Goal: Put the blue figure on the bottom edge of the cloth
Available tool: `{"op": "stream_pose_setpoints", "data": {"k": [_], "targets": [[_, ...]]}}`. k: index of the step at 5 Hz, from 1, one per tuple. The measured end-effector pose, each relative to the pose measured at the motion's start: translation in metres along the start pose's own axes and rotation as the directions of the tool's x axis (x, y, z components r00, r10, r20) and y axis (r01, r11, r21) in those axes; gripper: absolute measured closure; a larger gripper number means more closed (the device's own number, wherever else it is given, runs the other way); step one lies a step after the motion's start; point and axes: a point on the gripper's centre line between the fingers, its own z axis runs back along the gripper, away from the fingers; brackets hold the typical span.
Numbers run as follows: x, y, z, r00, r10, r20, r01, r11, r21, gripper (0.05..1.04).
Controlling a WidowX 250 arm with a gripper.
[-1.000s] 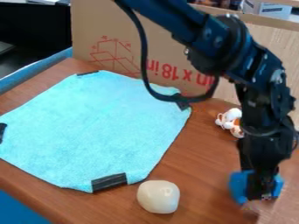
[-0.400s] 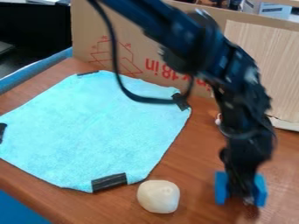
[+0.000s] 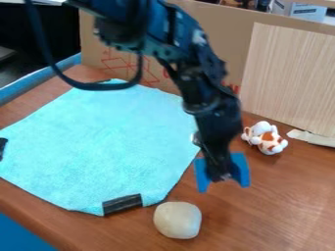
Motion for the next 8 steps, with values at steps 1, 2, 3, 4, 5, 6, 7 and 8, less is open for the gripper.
{"op": "stream_pose_setpoints", "data": {"k": [1, 2, 3, 4, 5, 6, 7, 8], "targets": [[-0.032, 0.029, 0.011, 0.991, 0.134, 0.002, -0.134, 0.991, 0.027, 0.815], [-0.071, 0.057, 0.020, 0.965, 0.264, -0.006, -0.263, 0.962, 0.068, 0.815], [-0.103, 0.070, 0.034, 0.932, 0.363, -0.015, -0.359, 0.927, 0.105, 0.815], [-0.145, 0.086, 0.052, 0.848, 0.529, -0.038, -0.516, 0.840, 0.170, 0.815], [-0.176, 0.100, 0.063, 0.759, 0.649, -0.048, -0.628, 0.749, 0.211, 0.815], [-0.204, 0.126, 0.053, 0.670, 0.739, -0.071, -0.708, 0.664, 0.239, 0.815], [-0.216, 0.146, 0.041, 0.615, 0.784, -0.085, -0.746, 0.613, 0.262, 0.815], [-0.236, 0.153, 0.048, 0.550, 0.832, -0.066, -0.795, 0.546, 0.263, 0.815]]}}
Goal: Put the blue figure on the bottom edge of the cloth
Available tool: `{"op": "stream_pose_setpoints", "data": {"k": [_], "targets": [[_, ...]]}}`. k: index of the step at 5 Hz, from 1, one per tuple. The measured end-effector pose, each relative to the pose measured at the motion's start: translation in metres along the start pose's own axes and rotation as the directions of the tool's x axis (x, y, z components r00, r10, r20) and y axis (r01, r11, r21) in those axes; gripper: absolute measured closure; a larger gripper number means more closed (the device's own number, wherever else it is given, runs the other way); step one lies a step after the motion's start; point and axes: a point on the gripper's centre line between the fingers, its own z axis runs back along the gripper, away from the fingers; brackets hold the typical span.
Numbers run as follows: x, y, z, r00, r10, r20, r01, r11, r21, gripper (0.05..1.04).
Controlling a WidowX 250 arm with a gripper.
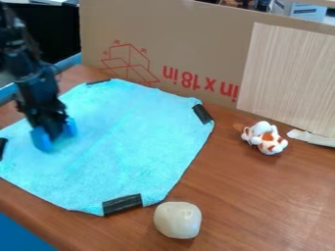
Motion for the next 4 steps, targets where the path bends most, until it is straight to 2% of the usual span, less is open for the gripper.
{"op": "stream_pose_setpoints", "data": {"k": [1, 2, 3, 4], "targets": [[-0.008, 0.005, -0.001, 1.000, 0.017, -0.001, -0.017, 1.000, -0.022, 0.762], [-0.016, 0.002, 0.005, 1.000, -0.020, 0.023, 0.020, 0.999, -0.025, 0.474], [-0.021, -0.001, 0.019, 0.995, -0.061, 0.074, 0.060, 0.998, 0.023, 0.161], [-0.012, -0.011, 0.028, 0.970, -0.233, 0.074, 0.220, 0.964, 0.146, 0.074]]}}
